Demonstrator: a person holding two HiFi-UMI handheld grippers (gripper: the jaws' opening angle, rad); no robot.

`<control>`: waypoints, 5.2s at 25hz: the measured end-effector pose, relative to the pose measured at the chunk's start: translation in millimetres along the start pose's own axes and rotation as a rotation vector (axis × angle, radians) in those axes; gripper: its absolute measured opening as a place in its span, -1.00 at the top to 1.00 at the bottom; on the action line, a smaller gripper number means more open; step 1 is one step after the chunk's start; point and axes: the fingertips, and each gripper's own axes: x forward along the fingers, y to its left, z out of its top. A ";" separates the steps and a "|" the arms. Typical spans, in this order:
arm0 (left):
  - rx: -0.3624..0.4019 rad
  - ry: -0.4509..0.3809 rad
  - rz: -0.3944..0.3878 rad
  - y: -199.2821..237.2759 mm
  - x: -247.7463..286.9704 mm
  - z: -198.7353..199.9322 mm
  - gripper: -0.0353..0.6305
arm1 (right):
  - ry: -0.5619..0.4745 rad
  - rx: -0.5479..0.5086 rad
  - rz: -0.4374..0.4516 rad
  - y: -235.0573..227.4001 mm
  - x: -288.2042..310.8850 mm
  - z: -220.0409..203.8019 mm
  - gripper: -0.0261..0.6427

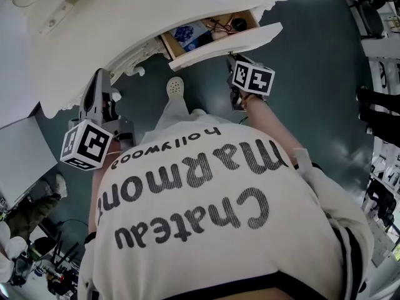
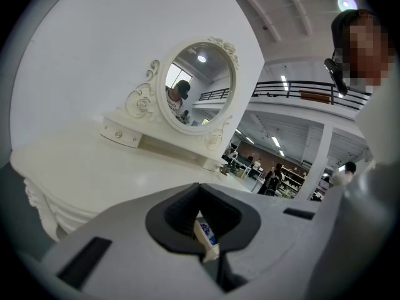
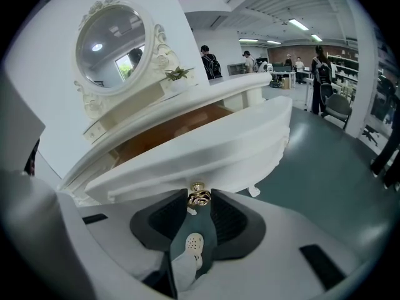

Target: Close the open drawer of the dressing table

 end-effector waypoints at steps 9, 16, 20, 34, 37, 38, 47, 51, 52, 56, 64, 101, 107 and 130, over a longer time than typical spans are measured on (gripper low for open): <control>0.010 -0.013 0.030 33.2 27.3 36.1 0.87 | -0.005 0.005 -0.006 24.7 38.6 47.2 0.53; -0.015 -0.017 0.063 43.7 22.6 32.1 0.87 | 0.002 0.001 -0.005 29.0 46.0 56.7 0.53; -0.026 -0.015 0.075 49.2 24.1 32.0 0.87 | 0.012 -0.002 -0.004 31.1 50.4 59.6 0.53; -0.022 -0.003 0.069 49.2 33.2 35.5 0.87 | 0.030 -0.018 0.007 36.2 57.6 68.0 0.52; -0.023 -0.001 0.072 51.2 33.9 35.1 0.87 | 0.031 -0.023 0.009 37.7 60.3 70.3 0.52; -0.024 -0.001 0.072 51.5 34.3 34.8 0.87 | 0.031 -0.024 0.010 37.9 61.3 71.0 0.52; -0.024 0.000 0.085 54.1 33.2 33.7 0.87 | 0.034 -0.049 0.024 41.1 69.0 78.8 0.52; -0.026 -0.001 0.089 54.4 32.9 33.3 0.87 | 0.040 -0.066 0.030 42.7 71.2 81.0 0.52; -0.027 0.000 0.089 54.3 33.4 32.8 0.87 | 0.041 -0.070 0.032 42.7 71.8 81.8 0.52; -0.030 0.004 0.089 53.4 36.3 30.5 0.87 | 0.048 -0.079 0.040 42.6 75.2 84.8 0.51; -0.026 0.024 0.094 57.7 36.1 26.4 0.87 | 0.040 -0.068 0.047 45.1 79.7 90.5 0.51; -0.055 0.022 0.145 87.7 36.8 32.6 0.87 | -0.016 -0.050 0.050 56.6 104.6 118.4 0.51; -0.052 0.022 0.146 88.5 37.8 35.0 0.87 | -0.009 -0.049 0.051 57.5 106.2 119.5 0.50; -0.054 0.057 0.044 45.4 69.2 18.1 0.87 | -0.036 0.092 0.108 80.0 56.5 127.0 0.50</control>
